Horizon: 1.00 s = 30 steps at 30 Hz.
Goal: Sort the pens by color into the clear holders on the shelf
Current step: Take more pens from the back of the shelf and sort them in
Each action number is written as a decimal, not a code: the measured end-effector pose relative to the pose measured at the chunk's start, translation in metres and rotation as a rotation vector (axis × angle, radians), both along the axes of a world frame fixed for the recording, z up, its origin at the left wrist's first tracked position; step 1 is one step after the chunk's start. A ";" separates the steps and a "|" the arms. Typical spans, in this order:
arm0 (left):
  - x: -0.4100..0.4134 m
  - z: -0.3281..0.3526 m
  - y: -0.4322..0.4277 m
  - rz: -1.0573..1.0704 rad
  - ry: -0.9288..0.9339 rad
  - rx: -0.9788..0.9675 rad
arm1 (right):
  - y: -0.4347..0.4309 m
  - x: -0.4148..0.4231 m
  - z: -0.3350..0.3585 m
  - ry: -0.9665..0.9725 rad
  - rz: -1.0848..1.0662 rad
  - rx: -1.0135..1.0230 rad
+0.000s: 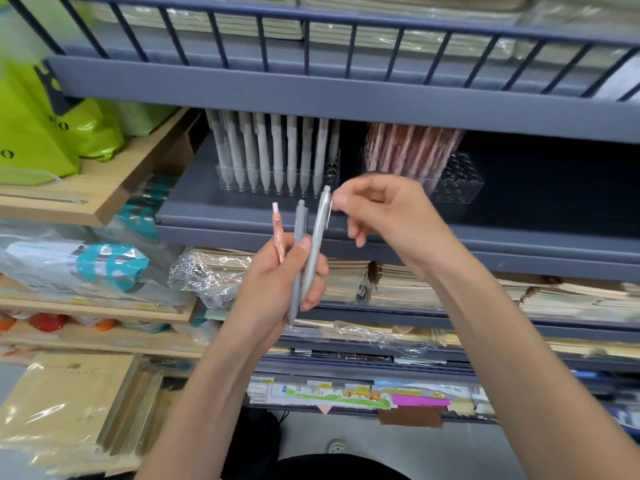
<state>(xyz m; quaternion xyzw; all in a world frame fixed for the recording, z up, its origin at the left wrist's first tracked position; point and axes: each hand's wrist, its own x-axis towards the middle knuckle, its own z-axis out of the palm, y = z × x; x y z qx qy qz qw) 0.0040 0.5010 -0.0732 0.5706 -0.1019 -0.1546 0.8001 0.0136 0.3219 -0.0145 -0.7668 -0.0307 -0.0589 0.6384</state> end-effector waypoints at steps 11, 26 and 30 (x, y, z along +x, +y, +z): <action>0.000 0.001 0.005 0.002 -0.035 -0.016 | 0.010 0.003 -0.012 0.072 0.126 0.099; 0.007 -0.016 0.057 0.152 0.157 0.006 | 0.003 0.056 -0.006 -0.438 -0.672 -0.099; 0.005 -0.015 0.065 0.145 0.132 0.050 | 0.012 0.066 -0.001 -0.416 -0.642 -0.271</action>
